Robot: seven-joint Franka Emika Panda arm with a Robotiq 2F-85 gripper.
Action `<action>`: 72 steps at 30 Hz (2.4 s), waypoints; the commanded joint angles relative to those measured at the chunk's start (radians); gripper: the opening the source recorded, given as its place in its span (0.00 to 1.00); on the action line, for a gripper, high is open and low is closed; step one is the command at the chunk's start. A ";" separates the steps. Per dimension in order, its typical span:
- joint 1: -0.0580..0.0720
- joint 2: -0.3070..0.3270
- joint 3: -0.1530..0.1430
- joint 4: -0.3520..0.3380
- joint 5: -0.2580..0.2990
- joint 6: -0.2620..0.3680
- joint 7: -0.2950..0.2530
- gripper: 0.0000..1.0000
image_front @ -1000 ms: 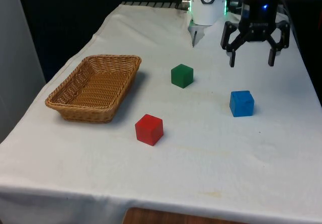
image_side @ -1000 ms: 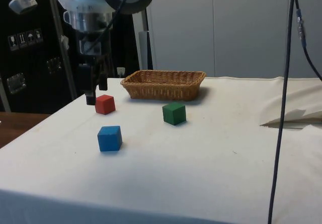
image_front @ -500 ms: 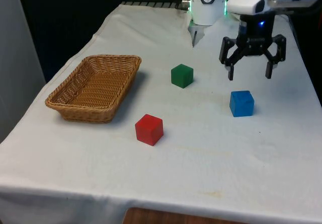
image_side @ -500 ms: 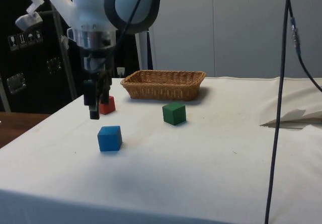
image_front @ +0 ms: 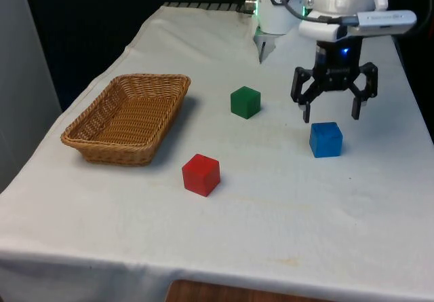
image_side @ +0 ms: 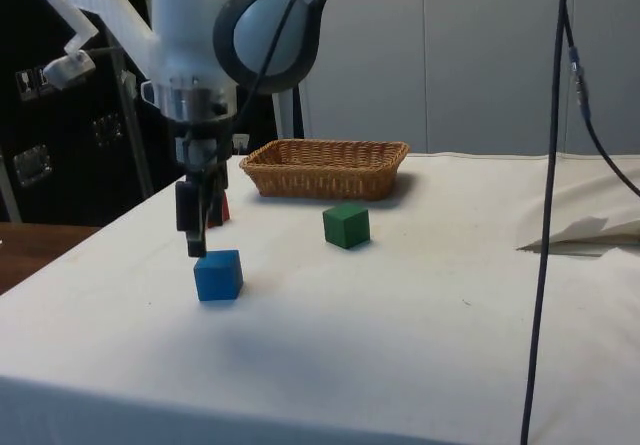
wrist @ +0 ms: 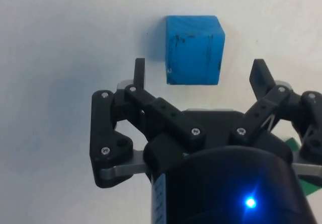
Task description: Pick up the blue cube and place it into the basket.
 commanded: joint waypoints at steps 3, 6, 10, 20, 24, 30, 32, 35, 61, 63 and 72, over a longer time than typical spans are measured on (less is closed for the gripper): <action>-0.008 0.016 0.009 -0.001 0.010 0.022 -0.013 1.00; -0.008 0.033 0.009 0.001 0.009 0.034 -0.015 1.00; -0.009 0.045 0.009 0.001 0.008 0.045 -0.016 1.00; -0.010 0.074 0.004 -0.002 0.003 0.068 -0.024 1.00; -0.010 0.080 0.000 -0.004 0.001 0.072 -0.027 1.00; -0.008 0.080 -0.001 -0.002 0.000 0.066 -0.026 1.00; -0.008 0.080 -0.002 -0.002 0.000 0.064 -0.025 1.00; -0.007 0.080 -0.002 -0.001 0.000 0.061 -0.024 1.00; -0.006 0.096 -0.005 0.001 -0.003 0.069 -0.023 0.00; -0.006 0.096 -0.005 0.001 -0.003 0.069 -0.023 0.00; -0.006 0.094 -0.004 0.001 -0.002 0.065 -0.023 0.00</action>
